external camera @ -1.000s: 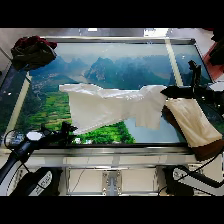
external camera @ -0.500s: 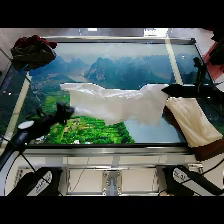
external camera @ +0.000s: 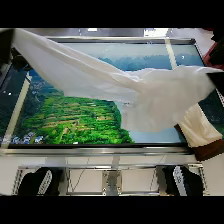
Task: Fold the shirts.
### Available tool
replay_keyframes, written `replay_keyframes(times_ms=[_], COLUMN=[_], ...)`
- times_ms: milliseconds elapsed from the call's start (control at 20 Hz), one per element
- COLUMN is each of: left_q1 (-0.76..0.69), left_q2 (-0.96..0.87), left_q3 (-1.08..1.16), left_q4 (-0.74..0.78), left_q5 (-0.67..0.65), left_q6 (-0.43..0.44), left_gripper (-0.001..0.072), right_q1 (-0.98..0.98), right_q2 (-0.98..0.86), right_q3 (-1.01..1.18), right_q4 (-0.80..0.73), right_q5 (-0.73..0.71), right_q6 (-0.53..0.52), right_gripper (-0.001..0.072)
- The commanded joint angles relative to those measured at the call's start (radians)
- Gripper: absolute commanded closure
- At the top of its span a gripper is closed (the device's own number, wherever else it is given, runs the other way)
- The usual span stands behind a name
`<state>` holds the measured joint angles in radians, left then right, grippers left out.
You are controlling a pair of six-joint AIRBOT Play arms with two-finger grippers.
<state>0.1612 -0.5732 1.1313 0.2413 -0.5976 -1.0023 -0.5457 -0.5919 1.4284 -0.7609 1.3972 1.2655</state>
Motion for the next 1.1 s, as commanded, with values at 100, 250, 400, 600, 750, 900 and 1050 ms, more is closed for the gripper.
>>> replay_keyframes(times_ms=[100, 250, 400, 600, 750, 900, 1050], left_q1=[0.008, 0.008, 0.003, -0.050, -0.085, -0.088, -0.088], left_q2=[0.024, -0.060, -0.262, -0.534, -0.758, -0.973, -1.069], left_q3=[0.359, 0.396, 0.393, 0.378, 0.378, 0.383, 0.389], left_q4=[0.756, 0.948, 0.969, 0.980, 1.043, 1.037, 0.957], left_q5=[0.026, -0.143, -0.372, -0.282, -0.198, -0.083, 0.058], left_q6=[-0.354, -0.496, -0.547, -0.546, -0.547, -0.598, -0.596], left_gripper=[0.0700, 0.0700, 0.0700, 0.0700, 0.0700, 0.0698, 0.0486], right_q1=[-0.040, -0.040, 0.005, 0.381, 0.618, 0.655, 0.631], right_q2=[0.045, -0.052, -0.220, -0.450, -0.686, -0.926, -1.040], right_q3=[0.228, 0.233, 0.181, -0.045, -0.137, -0.139, -0.139], right_q4=[0.025, 0.193, 0.280, 0.030, -0.246, -0.210, -0.064], right_q5=[-0.116, -0.164, -0.066, -0.228, -0.521, -0.706, -0.964], right_q6=[0.063, 0.062, 0.063, 0.049, 0.130, 0.157, 0.154], right_gripper=[0.0691, 0.0691, 0.0691, 0.0690, 0.0691, 0.0690, 0.0550])
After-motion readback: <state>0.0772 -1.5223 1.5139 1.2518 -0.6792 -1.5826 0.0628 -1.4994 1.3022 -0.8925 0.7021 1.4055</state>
